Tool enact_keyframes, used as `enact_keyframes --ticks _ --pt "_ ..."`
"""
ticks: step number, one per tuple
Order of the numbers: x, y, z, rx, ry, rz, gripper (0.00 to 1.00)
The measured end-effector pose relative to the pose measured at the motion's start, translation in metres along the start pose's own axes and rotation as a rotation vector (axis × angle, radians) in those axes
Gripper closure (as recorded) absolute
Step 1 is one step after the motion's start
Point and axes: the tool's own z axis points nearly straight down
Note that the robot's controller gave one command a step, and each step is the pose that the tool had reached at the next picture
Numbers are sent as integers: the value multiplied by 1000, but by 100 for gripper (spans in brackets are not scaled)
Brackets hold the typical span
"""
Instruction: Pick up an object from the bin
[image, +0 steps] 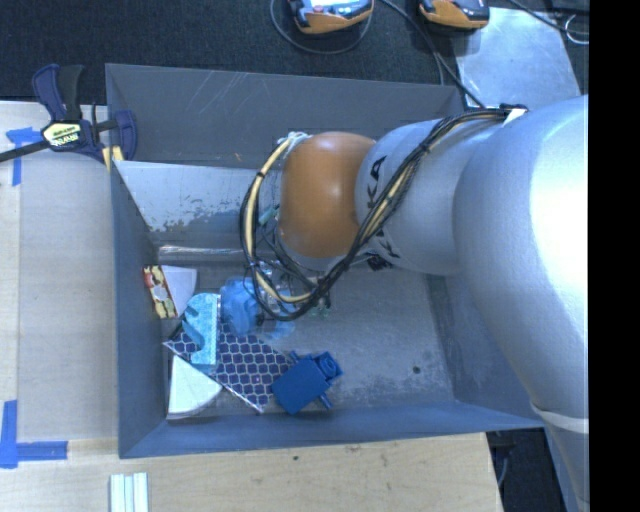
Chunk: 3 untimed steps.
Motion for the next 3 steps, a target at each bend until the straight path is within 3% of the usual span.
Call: enact_keyframes --ticks 3 --pt "-7 -5 11 -3 -5 -34 100"
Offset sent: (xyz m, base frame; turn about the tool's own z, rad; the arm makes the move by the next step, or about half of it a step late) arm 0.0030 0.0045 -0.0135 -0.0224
